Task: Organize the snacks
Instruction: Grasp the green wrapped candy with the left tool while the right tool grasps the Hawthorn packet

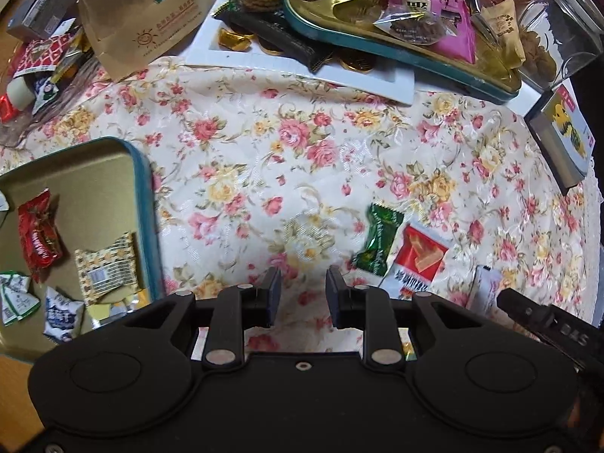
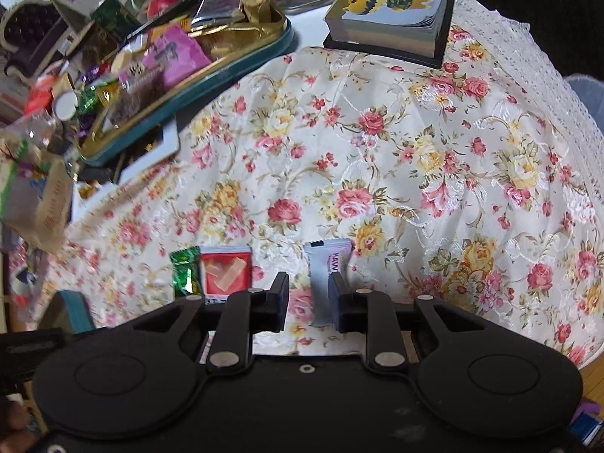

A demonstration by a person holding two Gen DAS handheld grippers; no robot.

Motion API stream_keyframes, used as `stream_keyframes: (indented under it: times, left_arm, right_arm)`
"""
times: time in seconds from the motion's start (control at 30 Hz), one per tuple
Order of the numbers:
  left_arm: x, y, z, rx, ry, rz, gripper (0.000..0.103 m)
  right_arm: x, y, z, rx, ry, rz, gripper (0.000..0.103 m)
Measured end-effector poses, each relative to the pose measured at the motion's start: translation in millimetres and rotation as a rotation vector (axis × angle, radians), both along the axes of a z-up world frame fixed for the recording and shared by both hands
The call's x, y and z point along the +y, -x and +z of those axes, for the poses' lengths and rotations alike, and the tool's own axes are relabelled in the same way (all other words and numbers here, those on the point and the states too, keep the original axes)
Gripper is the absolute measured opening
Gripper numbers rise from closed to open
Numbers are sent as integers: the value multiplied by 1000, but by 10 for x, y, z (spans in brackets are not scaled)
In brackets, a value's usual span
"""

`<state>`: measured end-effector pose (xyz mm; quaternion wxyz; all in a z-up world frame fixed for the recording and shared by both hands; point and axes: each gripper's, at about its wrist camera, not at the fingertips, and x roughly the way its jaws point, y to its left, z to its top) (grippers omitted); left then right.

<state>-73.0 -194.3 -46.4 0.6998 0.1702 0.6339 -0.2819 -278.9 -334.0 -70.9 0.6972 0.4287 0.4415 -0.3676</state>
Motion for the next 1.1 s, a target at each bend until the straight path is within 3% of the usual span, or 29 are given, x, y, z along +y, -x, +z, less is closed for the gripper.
stream_keyframes:
  times: [0.17, 0.47, 0.6, 0.77, 1.0, 1.1]
  left_arm:
    - [-220, 124, -107, 26, 83, -40, 34]
    - [-563, 268, -396, -24, 85, -87, 34]
    - [-573, 217, -477, -64, 70, -72, 34]
    - [-528, 62, -530, 1, 110, -3, 35]
    - [-645, 217, -531, -70, 77, -89, 36]
    - [-679, 269, -539, -90, 76, -106, 24]
  right_arm:
    - [-60, 84, 157, -71, -39, -39, 26]
    - [-137, 221, 280, -109, -61, -95, 26]
    - [-140, 247, 270, -97, -45, -88, 27]
    - [-184, 298, 191, -78, -60, -110, 28]
    - [-155, 246, 73, -36, -56, -98, 35]
    - [-126, 187, -13, 3, -43, -77, 38]
